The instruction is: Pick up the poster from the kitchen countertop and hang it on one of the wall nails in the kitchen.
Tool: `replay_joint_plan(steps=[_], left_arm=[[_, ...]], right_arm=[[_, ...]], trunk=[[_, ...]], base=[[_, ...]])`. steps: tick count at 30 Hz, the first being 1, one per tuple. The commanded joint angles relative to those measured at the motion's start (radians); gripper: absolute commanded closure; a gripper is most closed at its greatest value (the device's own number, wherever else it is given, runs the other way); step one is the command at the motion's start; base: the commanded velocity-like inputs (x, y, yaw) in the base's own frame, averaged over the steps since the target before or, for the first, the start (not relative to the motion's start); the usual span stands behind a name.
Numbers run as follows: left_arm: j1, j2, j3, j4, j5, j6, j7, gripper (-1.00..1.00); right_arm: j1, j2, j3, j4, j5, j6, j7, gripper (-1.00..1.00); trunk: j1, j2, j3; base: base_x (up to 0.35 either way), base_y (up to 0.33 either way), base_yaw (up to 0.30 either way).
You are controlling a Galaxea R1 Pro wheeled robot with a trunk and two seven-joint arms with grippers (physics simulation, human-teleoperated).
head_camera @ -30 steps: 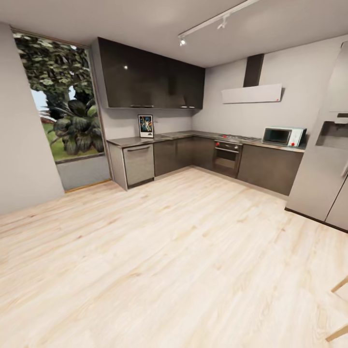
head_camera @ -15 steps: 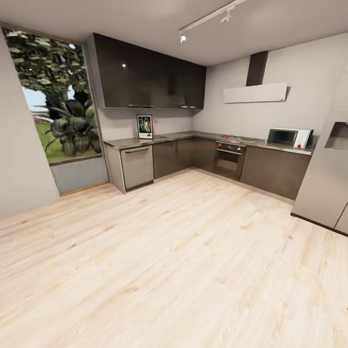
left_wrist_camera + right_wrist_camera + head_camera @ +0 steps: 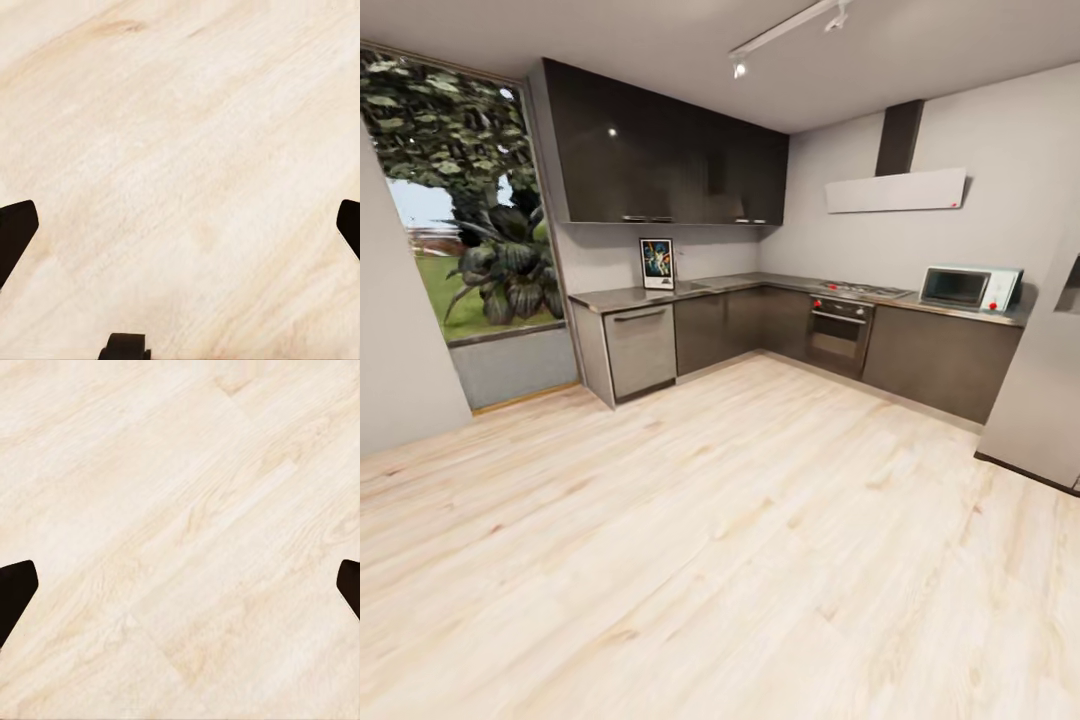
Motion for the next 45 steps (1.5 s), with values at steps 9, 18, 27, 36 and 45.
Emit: replay_joint_plan(steps=[9,18,27,36,45], left_arm=[[0.0,-0.001,0.003,-0.001,0.0,-0.001,0.0,-1.0],[0.0,-0.001,0.003,-0.001,0.0,-0.001,0.0,-1.0],[0.0,-0.001,0.003,-0.001,0.0,-0.001,0.0,-1.0],[0.0,-0.001,0.003,-0.001,0.0,-0.001,0.0,-1.0],[0.0,-0.001,0.003,-0.001,0.0,-0.001,0.0,-1.0]], right_arm=[[-0.001,-0.001,0.0,0.001,0.006,-0.004,0.0,-1.0],[-0.001,-0.001,0.001,0.001,0.007,-0.004,0.0,-1.0],[-0.001,0.0,0.002,0.001,0.007,-0.006,0.0,-1.0],[-0.001,0.002,0.001,0.001,0.005,-0.006,0.0,-1.0],[-0.001,0.002,0.0,0.001,0.005,-0.006,0.0,-1.0]], trunk=[[0.001,0.0,-0.001],[0.001,0.0,-0.001],[0.001,0.0,-0.001],[0.001,0.0,-0.001],[0.001,0.0,-0.001]], base=[[0.338,0.0,0.0],[0.338,0.0,0.0],[0.338,0.0,0.002],[0.338,0.0,0.167],[0.338,0.0,0.278]])
